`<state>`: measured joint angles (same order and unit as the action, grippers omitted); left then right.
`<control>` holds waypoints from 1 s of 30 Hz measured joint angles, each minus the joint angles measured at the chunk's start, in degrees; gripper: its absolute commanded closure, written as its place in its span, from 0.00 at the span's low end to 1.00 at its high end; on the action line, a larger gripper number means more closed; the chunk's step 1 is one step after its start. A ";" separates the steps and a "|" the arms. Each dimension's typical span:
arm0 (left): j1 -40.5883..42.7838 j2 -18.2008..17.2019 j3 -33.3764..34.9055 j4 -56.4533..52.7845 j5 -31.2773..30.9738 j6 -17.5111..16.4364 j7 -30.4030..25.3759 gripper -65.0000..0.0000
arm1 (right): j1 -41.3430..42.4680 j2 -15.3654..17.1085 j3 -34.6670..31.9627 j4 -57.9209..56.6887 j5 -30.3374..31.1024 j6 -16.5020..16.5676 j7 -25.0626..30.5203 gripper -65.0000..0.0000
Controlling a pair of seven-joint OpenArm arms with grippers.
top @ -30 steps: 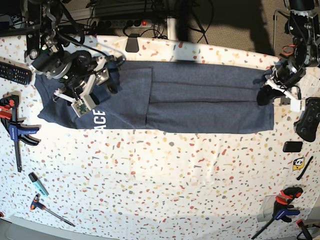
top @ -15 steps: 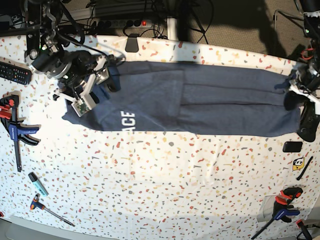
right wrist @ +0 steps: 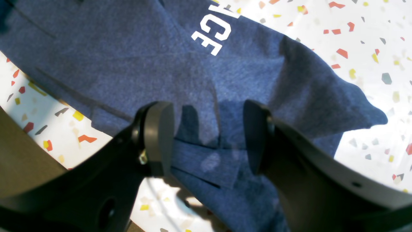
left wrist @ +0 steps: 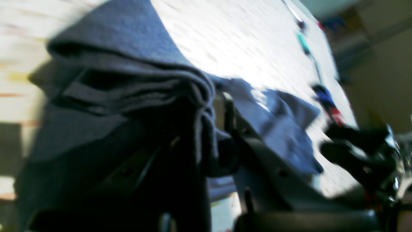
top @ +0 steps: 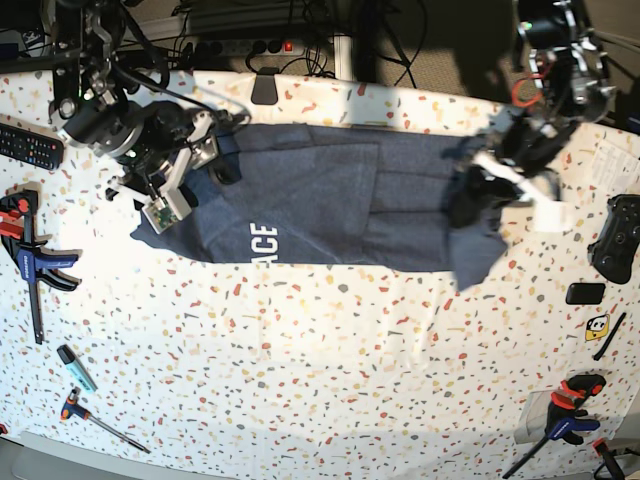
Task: Fold the T-shirt properly
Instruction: 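Grasp the shirt's other end with the left gripper and fold it toward the right gripper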
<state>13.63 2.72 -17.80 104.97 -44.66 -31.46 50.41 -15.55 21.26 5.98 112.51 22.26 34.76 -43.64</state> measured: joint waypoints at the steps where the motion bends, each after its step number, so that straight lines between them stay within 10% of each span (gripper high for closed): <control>1: 0.00 0.87 2.60 0.00 2.60 0.04 -1.33 1.00 | 0.00 -0.02 0.00 0.00 0.00 0.00 0.02 0.48; 11: -0.13 1.73 18.99 0.00 24.79 9.49 -9.94 1.00 | -0.02 0.00 0.00 0.00 0.00 0.00 0.02 0.48; 15: -0.15 1.77 22.01 0.00 24.52 9.44 -9.94 0.55 | -0.02 0.02 0.00 0.00 0.00 0.00 0.02 0.48; 30: -1.57 1.77 25.05 0.00 30.34 9.01 -13.55 0.54 | 0.00 0.00 0.00 0.00 0.00 0.00 0.07 0.48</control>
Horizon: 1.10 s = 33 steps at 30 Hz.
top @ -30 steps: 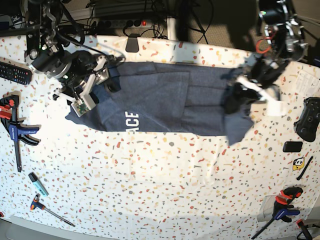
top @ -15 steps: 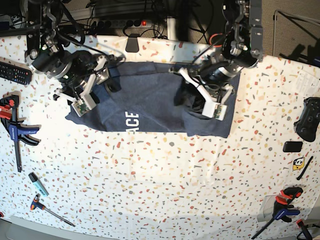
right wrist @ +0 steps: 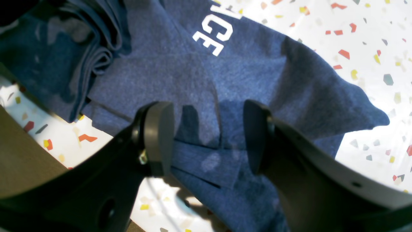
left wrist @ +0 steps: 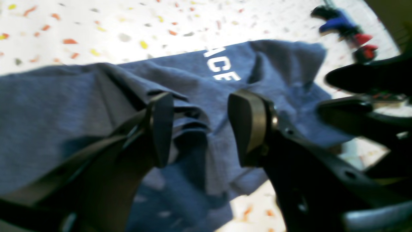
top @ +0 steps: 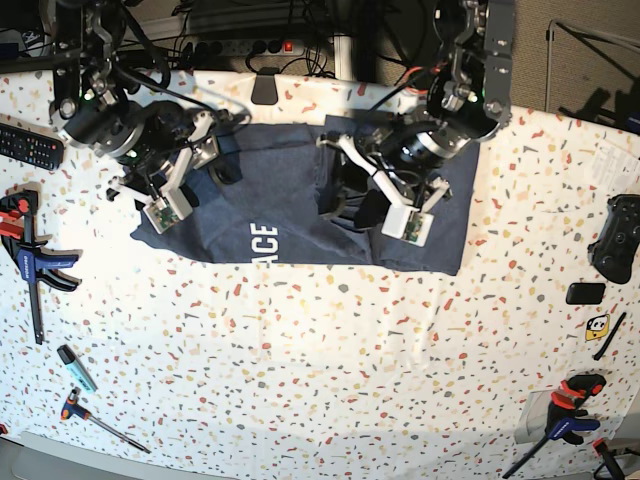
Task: Fold the T-shirt properly
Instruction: 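Grasp the shirt's other end with the left gripper and fold it toward the right gripper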
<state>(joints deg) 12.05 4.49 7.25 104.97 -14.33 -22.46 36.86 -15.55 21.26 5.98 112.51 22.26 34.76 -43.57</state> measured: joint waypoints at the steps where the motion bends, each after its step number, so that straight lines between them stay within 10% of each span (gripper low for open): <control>1: -0.24 0.00 -0.31 0.00 1.33 -0.02 -0.04 0.54 | 0.00 0.00 0.00 0.00 0.00 0.00 -0.02 0.48; 12: 0.92 -0.04 -10.47 1.18 -3.93 -1.79 8.04 0.54 | 0.00 0.00 0.00 0.00 0.00 0.00 -0.04 0.48; 25: 0.76 0.02 -3.78 -10.75 -2.93 -3.02 -1.99 0.54 | 0.00 0.02 0.00 0.00 -0.02 0.00 -0.02 0.48; 33: -7.76 -0.15 1.90 -16.70 -2.91 1.92 -3.32 0.54 | 0.00 0.02 0.00 0.00 0.00 0.00 -0.04 0.48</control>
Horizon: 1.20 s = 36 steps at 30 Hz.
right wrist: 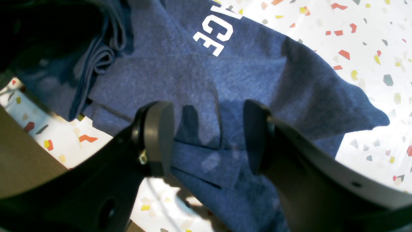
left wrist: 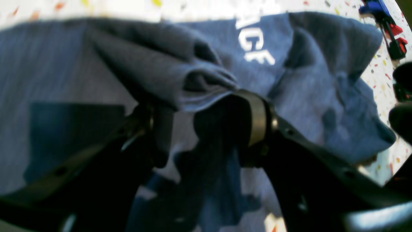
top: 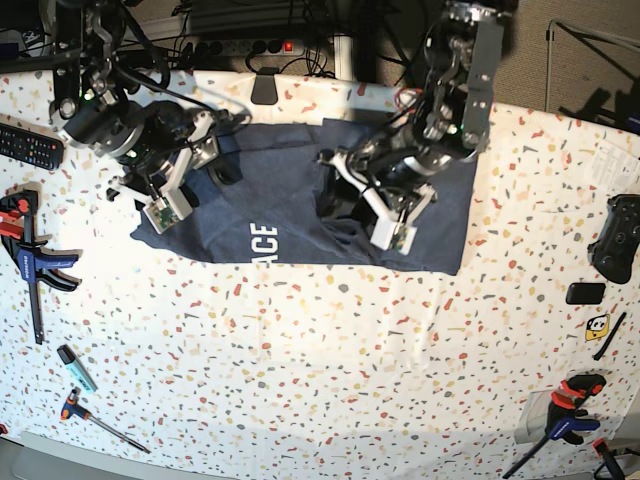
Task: Fold the T-shirt properly
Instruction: 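Grasp the shirt's other end with the left gripper and fold it toward the right gripper, then release the folded end with the left gripper and raise it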
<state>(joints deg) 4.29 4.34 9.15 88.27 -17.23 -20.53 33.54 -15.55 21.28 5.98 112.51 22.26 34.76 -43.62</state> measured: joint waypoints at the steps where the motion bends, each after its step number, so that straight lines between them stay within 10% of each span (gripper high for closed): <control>1: -0.92 0.07 0.61 -0.55 0.00 -0.09 0.00 0.54 | 0.00 0.00 0.00 0.00 0.00 0.00 0.02 0.48; 15: -5.57 1.09 1.51 -0.90 0.04 0.15 0.04 0.54 | 0.00 -0.11 1.18 0.00 0.04 0.00 -0.02 0.48; 36: -10.40 1.01 0.98 -18.23 -0.26 0.39 -10.99 0.54 | 0.02 -0.20 23.98 0.00 13.70 1.73 -7.67 0.48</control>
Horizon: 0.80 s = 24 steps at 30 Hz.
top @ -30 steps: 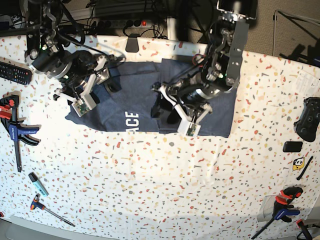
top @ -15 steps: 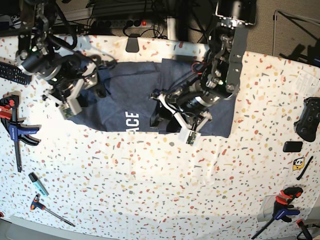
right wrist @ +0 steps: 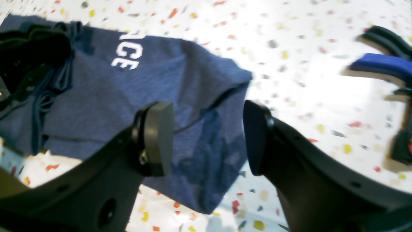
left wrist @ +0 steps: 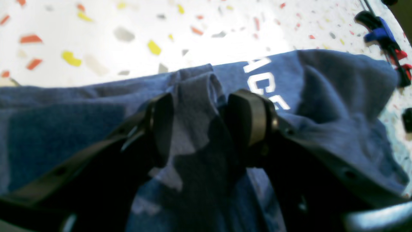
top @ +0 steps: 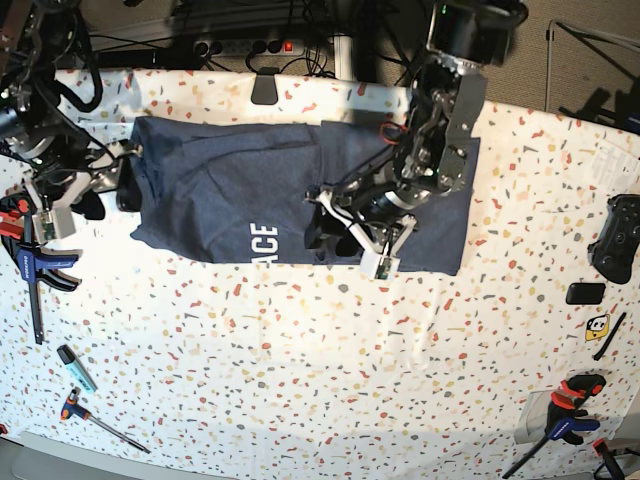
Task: Fold the T-shirt properly
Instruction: 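Release the folded end with the left gripper and raise it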
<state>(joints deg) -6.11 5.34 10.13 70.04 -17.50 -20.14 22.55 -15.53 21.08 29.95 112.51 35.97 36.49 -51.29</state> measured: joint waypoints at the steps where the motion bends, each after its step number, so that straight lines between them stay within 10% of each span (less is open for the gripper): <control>1: -0.85 0.13 0.00 -1.16 -0.11 -0.15 -0.11 0.54 | -0.02 0.00 0.26 0.00 0.02 0.00 0.00 0.48; 18: -5.01 0.04 0.02 5.62 -7.04 -6.64 12.20 0.54 | -0.04 -0.17 0.44 0.00 -0.17 0.00 -3.06 0.48; 24: -4.98 -4.90 0.11 11.52 -6.99 -6.78 15.45 0.54 | -0.02 -0.15 0.44 0.00 -0.24 0.00 -6.27 0.48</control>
<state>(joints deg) -11.09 0.45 10.24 81.56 -24.49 -26.92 38.00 -15.55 20.93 30.39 112.51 35.73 36.49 -57.56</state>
